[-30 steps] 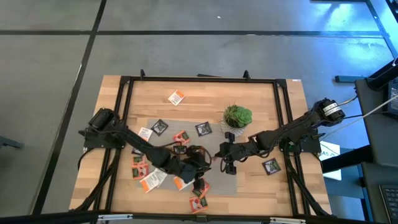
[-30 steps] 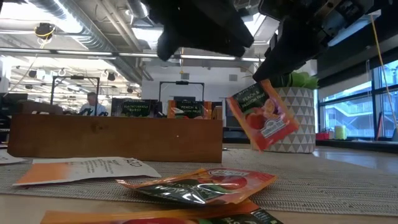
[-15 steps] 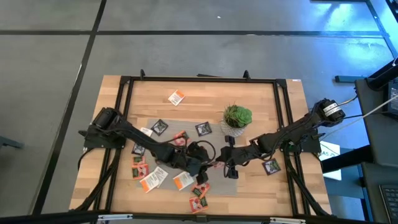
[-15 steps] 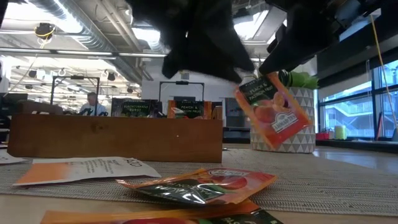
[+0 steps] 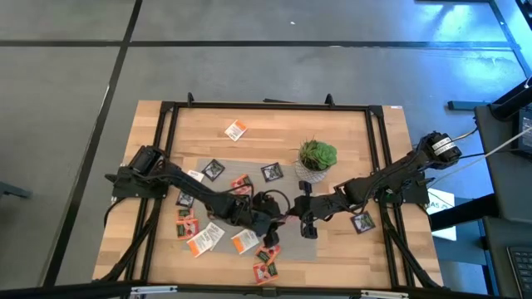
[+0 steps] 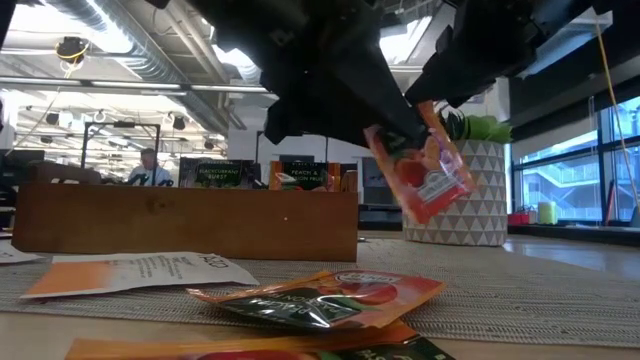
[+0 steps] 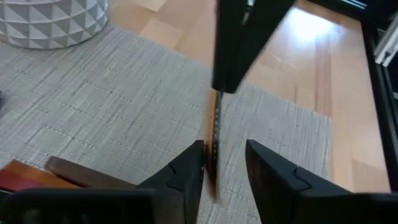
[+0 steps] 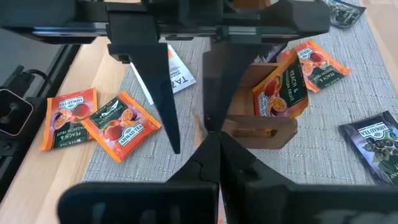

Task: Pick & Place Tea
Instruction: Put the orange tea bag into the right section of the wooden organizer

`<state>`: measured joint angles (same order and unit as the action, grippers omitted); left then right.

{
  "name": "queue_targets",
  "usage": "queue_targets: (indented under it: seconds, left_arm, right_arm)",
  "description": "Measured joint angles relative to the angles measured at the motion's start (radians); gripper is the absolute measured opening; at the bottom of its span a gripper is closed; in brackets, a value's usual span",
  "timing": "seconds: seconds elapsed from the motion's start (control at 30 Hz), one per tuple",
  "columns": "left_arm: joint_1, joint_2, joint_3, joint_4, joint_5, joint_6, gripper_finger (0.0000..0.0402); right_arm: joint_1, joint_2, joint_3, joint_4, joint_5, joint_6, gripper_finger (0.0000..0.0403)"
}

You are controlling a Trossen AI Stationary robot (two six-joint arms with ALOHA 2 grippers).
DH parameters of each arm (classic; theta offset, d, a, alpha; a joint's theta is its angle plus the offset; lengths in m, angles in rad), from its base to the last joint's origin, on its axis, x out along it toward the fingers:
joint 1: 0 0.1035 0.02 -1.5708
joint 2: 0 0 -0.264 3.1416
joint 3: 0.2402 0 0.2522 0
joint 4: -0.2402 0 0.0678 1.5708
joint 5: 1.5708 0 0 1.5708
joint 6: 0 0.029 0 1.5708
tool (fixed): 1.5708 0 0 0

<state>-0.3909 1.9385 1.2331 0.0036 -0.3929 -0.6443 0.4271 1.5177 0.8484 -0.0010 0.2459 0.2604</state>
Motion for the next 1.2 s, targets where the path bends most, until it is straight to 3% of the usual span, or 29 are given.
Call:
queue_targets:
  seconds: [0.3, 0.63, 0.93, 1.2]
  left_arm:
    - [0.000, 0.000, 0.000, -0.001, 0.012, 0.037, 0.0011]
    - [0.000, 0.000, 0.000, -0.001, 0.045, 0.052, 0.0003]
    - [0.010, -0.046, 0.000, -0.040, 0.142, 0.171, 0.0002]
    - [0.088, -0.163, 0.103, -0.436, 0.235, 0.227, 0.0003]
  right_arm:
    - [0.000, 0.000, 0.000, 0.000, -0.001, 0.000, 0.0000]
    - [0.000, 0.000, 0.000, -0.002, -0.038, -0.014, 0.0021]
    - [-0.019, -0.015, 0.001, -0.117, -0.085, 0.022, 0.0131]
    - [-0.010, -0.091, 0.001, -0.287, -0.081, 0.158, 0.0182]
